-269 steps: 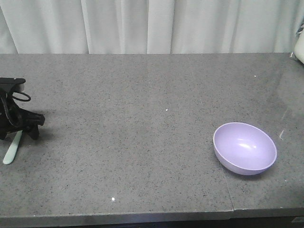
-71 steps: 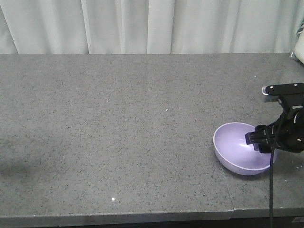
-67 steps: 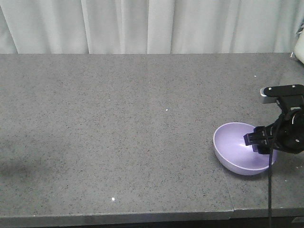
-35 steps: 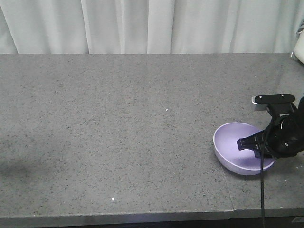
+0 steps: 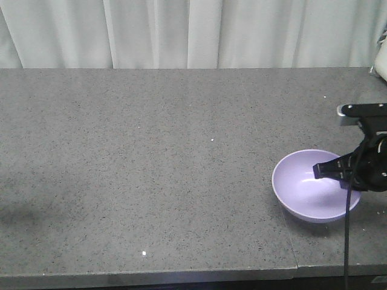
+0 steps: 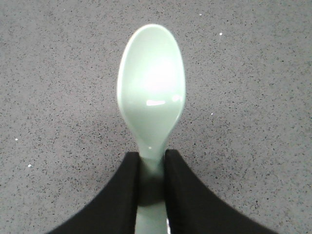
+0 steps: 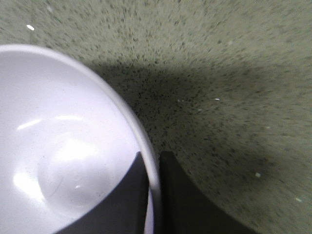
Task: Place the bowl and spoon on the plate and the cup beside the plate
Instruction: 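Grasp the lavender bowl rim with the right gripper and lift it, then drive the base to the counter with the blue plate and cup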
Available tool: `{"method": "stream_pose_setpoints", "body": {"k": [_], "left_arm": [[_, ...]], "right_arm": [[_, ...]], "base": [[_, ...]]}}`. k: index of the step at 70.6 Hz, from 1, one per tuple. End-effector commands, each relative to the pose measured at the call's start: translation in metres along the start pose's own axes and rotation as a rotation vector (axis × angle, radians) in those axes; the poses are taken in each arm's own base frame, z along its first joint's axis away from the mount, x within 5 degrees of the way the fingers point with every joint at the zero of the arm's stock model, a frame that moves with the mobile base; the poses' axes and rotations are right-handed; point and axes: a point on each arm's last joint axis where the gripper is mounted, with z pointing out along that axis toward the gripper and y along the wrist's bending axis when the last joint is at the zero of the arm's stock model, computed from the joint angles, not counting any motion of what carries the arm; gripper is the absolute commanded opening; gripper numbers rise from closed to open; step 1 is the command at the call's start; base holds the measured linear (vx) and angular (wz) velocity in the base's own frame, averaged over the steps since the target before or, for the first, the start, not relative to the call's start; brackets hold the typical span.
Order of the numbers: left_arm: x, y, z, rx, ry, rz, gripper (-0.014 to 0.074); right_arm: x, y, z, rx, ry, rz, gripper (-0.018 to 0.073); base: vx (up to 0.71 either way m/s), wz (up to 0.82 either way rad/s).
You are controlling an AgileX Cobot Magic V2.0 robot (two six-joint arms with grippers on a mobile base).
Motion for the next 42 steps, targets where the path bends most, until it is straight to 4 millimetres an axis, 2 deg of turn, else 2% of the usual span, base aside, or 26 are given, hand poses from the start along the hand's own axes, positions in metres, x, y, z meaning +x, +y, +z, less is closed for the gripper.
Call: {"method": "stream_pose_setpoints", "body": {"k": [1,14,21,29,42], "left_arm": [[-0.006,-0.003,-0.013,0.012,-0.09,0.003,-0.0006],[-0.006,-0.003,-0.013,0.012,-0.09,0.003,-0.0006],[-0.006,-0.003,-0.013,0.012,-0.09,0.003,-0.0006],[-0.006,-0.003,-0.013,0.012,-0.09,0.003,-0.0006],[-0.006,-0.003,-0.013,0.012,-0.09,0.003,-0.0006]], "right_arm": [[-0.008,-0.005,-0.055,0.006,-0.17,0.001,-0.0006],[0.003,-0.011,-0.128,-0.007,-0.332,0.043,-0.0006],[0.013,-0.013,-0.157,-0.009,-0.389,0.054,-0.0006],[0.02,-0.015,-0.171,-0.003,-0.429,0.054,-0.0006],[0.022,-0.016,-0.173,0.0,-0.425,0.053,-0.0006]], "base": [[0.0,0.0],[0.0,0.0],[0.0,0.0],[0.0,0.0],[0.0,0.0]]}}
